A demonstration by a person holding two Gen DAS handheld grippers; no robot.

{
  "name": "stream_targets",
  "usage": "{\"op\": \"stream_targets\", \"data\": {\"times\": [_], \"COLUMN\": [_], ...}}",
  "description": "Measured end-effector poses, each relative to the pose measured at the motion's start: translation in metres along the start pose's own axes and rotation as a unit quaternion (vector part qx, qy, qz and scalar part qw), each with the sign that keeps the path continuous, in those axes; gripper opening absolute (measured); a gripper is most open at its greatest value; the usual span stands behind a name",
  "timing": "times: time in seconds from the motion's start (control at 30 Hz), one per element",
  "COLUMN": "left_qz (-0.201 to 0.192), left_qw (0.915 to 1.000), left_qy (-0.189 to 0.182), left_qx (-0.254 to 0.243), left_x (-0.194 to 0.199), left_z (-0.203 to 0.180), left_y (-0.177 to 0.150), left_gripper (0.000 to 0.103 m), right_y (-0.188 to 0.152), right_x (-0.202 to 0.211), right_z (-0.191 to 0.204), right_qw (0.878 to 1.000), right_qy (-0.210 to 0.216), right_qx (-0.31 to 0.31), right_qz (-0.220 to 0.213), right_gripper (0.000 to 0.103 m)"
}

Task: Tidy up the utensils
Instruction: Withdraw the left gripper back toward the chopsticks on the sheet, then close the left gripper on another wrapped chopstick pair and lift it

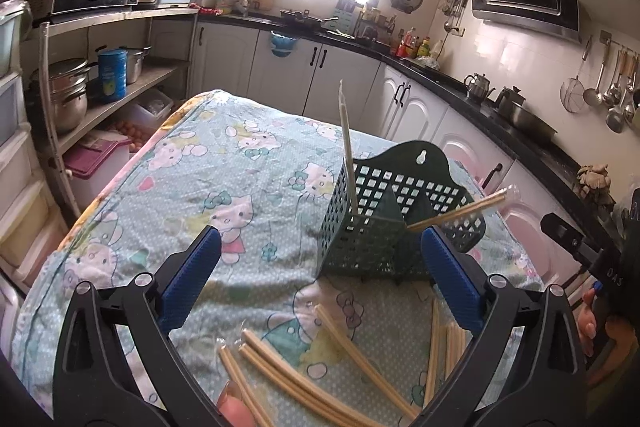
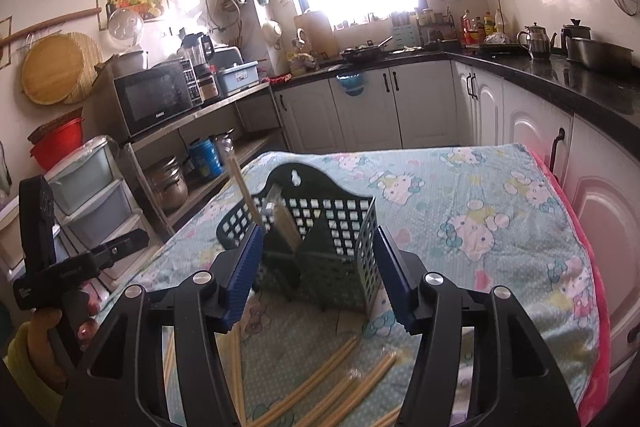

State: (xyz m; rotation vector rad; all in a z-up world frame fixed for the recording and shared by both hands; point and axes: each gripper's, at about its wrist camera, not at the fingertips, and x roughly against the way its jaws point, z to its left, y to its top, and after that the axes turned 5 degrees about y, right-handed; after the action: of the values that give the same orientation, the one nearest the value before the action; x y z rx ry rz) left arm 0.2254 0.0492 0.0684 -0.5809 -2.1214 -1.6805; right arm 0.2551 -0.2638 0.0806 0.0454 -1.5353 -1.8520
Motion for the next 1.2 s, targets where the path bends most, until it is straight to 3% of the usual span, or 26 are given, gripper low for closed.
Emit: {"op": "stream_targets", "data": {"times": [0.6, 1.2], "left_qz": [0.035, 0.088], "left_qw": [0.9993, 0.9958], "left_qy": [-0.008, 0.007], "left_qx": [0.014, 0.024], "left_x": [0.013, 0.01], "left_z": [0.014, 0.032], "left_y": [-0.05, -0.092], "left_gripper": [0.092, 0.091], "right_y": [-0.053, -0.088], "right_x": [0.011, 0.012], "right_z": [0.017, 0.019], "right_qw": [0.998, 0.995], "right_qy": [-0.004, -0.008], "right_qx": [0.018, 0.021], "right_qz": [0.056, 0.098], "right_gripper": [0.055, 0.055]}}
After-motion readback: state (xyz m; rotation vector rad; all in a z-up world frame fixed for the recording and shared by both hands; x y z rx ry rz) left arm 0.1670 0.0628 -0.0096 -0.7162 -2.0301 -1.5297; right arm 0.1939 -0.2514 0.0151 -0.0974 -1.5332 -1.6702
